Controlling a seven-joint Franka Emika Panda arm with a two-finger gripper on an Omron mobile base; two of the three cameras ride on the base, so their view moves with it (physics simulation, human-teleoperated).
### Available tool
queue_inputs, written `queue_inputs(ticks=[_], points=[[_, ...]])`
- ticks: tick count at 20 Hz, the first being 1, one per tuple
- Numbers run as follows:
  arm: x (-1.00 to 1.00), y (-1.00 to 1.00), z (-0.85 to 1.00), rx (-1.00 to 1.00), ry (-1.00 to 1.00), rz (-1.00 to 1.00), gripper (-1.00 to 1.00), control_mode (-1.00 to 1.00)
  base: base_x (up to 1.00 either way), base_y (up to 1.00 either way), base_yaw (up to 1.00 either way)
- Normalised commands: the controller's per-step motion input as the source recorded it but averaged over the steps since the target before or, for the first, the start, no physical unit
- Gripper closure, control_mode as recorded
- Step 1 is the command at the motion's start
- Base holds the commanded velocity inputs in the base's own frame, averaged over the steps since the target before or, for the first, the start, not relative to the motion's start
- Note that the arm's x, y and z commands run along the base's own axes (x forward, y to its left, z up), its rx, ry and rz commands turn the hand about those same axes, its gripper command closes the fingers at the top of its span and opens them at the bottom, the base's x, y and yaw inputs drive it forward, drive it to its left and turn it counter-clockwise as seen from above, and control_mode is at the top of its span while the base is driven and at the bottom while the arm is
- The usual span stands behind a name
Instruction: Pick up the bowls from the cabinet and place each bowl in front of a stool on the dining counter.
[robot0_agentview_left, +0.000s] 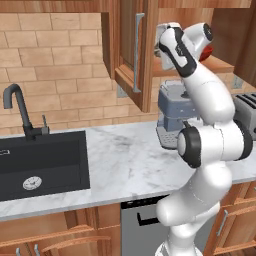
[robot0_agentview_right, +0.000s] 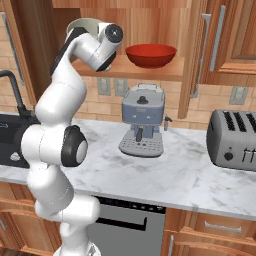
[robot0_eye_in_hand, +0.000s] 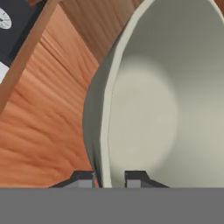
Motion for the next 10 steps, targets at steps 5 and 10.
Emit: queue_inputs(ticks=[5,10], points=[[-0.69,-0.31,0.03,0.00,-0.04,-0.02,1.00,-1.00,0.00,0.00,0.00],[-0.72,-0.47,0.00,0.00,0.00,-0.03,1.00,-1.00,0.00,0.00,0.00]])
